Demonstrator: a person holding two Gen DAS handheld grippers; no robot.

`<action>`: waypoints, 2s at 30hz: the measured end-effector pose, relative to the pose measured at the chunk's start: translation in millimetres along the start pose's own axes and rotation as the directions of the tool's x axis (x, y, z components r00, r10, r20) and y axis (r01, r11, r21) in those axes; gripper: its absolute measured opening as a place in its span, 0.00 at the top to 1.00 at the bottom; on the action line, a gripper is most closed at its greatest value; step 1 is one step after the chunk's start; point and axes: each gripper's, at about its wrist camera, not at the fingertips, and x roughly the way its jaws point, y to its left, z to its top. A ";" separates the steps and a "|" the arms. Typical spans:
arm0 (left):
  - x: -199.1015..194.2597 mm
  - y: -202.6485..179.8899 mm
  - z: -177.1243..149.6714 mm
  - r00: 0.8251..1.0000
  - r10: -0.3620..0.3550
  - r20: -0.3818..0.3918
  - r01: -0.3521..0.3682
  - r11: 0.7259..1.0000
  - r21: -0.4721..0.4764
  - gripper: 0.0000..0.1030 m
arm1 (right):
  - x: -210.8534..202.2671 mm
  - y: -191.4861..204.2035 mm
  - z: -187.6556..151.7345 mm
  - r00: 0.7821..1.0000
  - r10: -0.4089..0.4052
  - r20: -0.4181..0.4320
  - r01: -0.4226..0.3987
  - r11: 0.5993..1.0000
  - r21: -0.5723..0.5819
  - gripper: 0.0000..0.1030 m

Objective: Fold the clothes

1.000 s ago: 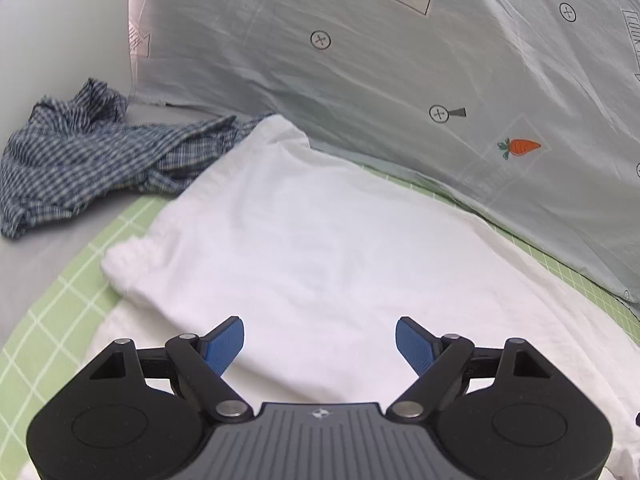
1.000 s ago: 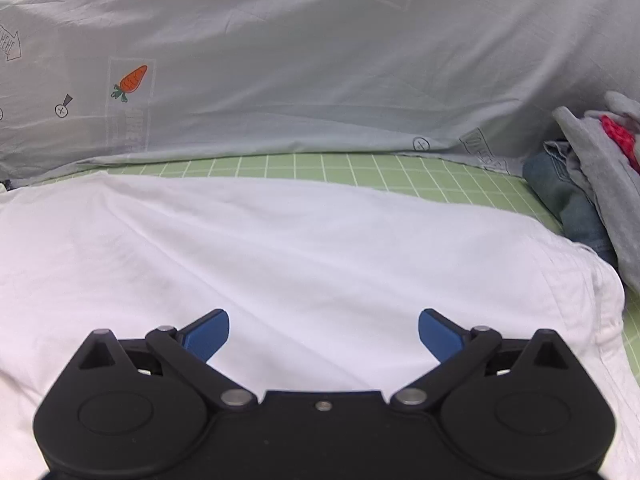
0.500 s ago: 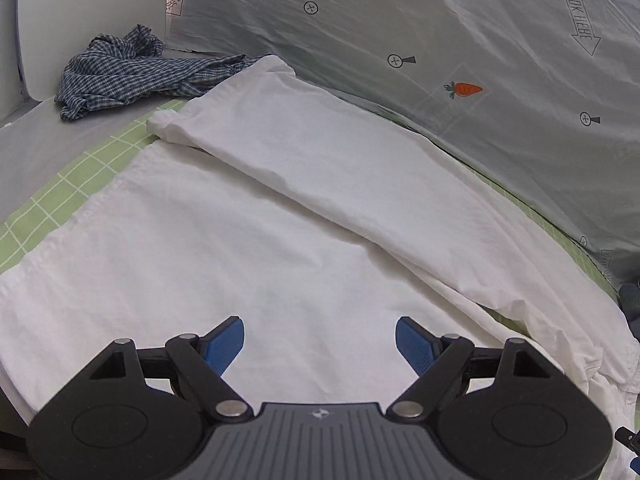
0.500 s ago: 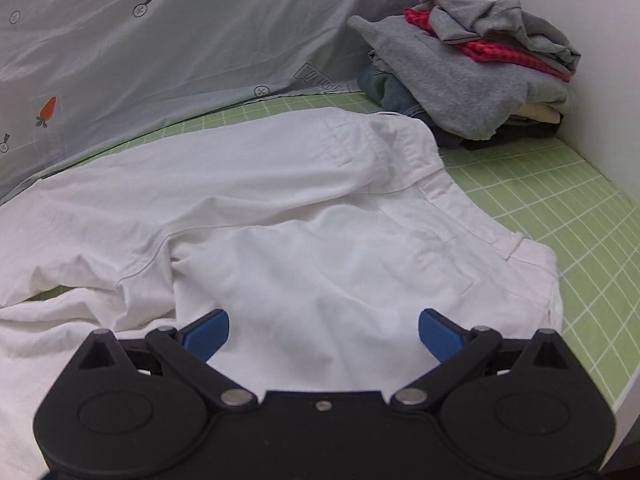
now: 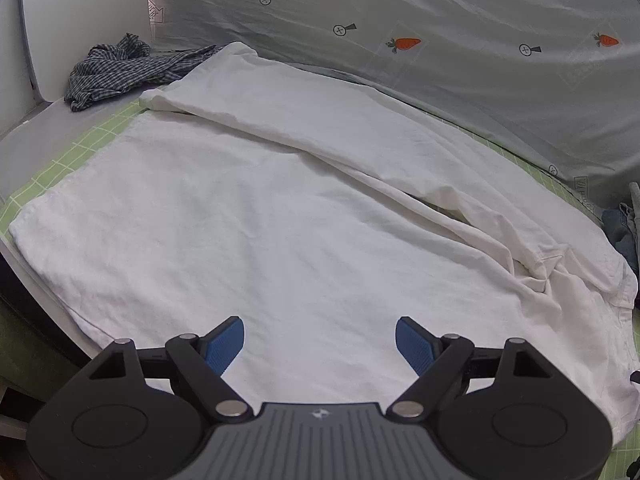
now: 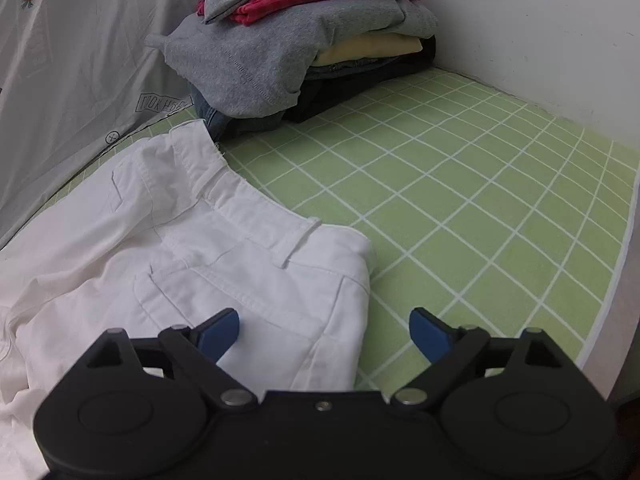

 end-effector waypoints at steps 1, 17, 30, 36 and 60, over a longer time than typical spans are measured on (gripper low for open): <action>-2.0 -1.7 -4.4 1.000 0.009 -0.005 -0.009 1.000 -0.004 0.19 | 3.8 -1.9 3.0 1.000 0.022 -0.005 -0.022 1.000 -0.006 0.31; -24.3 16.3 -6.5 0.990 0.140 0.023 -0.136 0.982 -0.129 0.19 | -1.5 -27.5 18.0 1.000 0.022 0.003 -0.021 0.996 -0.083 0.77; -9.7 164.4 24.5 0.955 0.295 -0.031 -0.285 0.884 -0.371 0.19 | -42.6 23.1 -45.5 0.999 -0.032 -0.028 0.030 0.996 -0.079 0.11; 9.4 252.2 43.2 0.947 0.316 -0.067 -0.314 0.854 -0.416 0.19 | -66.0 82.9 -91.8 0.997 -0.066 -0.034 0.063 0.992 -0.105 0.06; 28.7 327.5 91.2 0.969 0.245 -0.043 -0.248 0.936 -0.249 0.95 | -86.0 189.5 -171.1 0.984 -0.170 -0.056 0.163 0.981 -0.105 0.00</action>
